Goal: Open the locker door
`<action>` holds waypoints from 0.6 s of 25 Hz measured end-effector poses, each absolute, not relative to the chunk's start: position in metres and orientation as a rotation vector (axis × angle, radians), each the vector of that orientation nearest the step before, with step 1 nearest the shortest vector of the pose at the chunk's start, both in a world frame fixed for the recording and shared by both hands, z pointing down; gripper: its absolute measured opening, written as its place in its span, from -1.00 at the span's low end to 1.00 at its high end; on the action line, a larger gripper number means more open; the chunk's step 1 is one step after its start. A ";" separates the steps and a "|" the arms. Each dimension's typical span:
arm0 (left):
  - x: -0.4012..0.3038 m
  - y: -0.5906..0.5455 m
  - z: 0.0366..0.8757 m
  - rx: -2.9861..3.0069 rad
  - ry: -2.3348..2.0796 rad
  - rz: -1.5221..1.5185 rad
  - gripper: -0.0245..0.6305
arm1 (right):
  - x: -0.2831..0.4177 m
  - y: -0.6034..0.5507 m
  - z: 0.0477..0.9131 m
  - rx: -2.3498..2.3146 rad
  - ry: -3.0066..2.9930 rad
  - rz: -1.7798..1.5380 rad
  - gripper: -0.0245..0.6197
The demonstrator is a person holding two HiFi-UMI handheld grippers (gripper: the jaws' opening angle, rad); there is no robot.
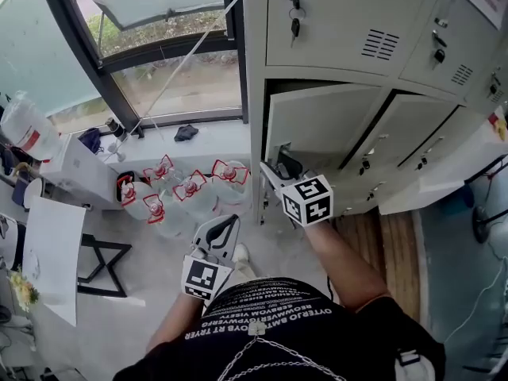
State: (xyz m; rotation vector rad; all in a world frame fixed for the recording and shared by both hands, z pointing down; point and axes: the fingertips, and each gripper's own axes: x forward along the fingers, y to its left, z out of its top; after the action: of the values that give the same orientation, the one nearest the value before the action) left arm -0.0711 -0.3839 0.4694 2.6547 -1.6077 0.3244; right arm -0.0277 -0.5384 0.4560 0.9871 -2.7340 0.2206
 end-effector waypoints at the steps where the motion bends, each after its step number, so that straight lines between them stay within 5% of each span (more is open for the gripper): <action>1: -0.069 -0.382 0.470 2.656 -1.605 0.326 -0.94 | -0.025 -0.534 0.456 0.983 -2.738 0.226 -0.42; 15: -0.023 -0.356 0.475 2.684 -1.523 0.314 -0.94 | 0.033 -0.472 0.456 0.980 -2.748 0.173 -0.49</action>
State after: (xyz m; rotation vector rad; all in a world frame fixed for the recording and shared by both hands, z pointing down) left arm -0.0233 -0.3561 0.4753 2.6835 -1.5227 0.3139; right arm 0.0335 -0.4722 0.4563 0.9805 -2.7483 0.1732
